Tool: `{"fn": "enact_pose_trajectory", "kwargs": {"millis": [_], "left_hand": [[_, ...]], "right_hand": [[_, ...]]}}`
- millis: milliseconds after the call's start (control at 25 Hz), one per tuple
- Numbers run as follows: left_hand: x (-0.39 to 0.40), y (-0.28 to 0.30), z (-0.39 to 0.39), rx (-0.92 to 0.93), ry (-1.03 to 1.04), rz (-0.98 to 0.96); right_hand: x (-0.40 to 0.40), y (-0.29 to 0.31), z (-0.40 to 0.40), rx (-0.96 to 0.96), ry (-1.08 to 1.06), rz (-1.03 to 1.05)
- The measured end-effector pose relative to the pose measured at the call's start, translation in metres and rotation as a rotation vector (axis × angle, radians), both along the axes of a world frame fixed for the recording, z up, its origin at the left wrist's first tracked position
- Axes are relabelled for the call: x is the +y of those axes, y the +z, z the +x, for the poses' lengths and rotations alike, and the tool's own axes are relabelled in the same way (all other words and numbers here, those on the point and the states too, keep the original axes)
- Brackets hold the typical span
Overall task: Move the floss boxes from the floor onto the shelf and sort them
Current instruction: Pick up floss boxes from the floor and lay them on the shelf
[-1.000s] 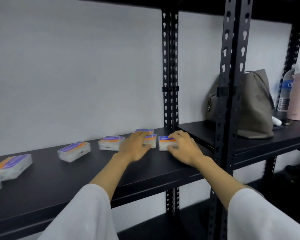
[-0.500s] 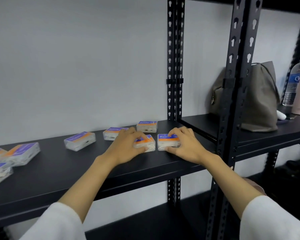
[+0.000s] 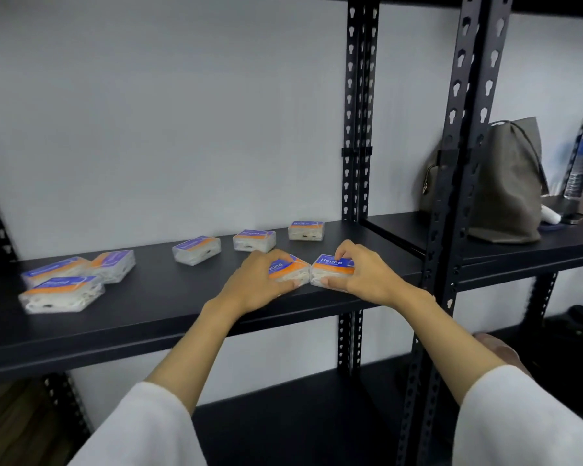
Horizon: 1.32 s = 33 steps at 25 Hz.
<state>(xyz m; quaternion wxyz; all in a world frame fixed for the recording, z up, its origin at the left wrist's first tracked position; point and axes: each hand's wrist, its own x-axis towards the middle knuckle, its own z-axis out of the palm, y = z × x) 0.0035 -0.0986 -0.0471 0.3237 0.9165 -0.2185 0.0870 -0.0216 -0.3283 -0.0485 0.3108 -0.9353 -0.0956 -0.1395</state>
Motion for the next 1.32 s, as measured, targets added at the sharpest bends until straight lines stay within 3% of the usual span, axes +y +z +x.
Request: {"fn": "enact_pose_trajectory", "kwargs": {"millis": [240,480,920,1120,1320], "left_hand": [[0.024,-0.012,-0.088,-0.090,0.128,-0.062],[0.050,-0.073,-0.170,-0.038,0.277,-0.155],[0.113,-0.263,-0.243,0.307,0.647,-0.117],[0.140,-0.359,-0.249,0.474,0.737,-0.110],[0.159,-0.439,-0.235,0.564,0.774,-0.088]], "right_hand": [[0.025,-0.013,-0.071,-0.039,0.045,0.118],[0.054,-0.069,-0.128,0.034,0.101,0.116],[0.117,-0.258,-0.166,0.339,0.222,-0.031],[0.141,-0.355,-0.169,0.468,0.205,-0.071],[0.159,-0.415,-0.154,0.517,0.156,-0.041]]}}
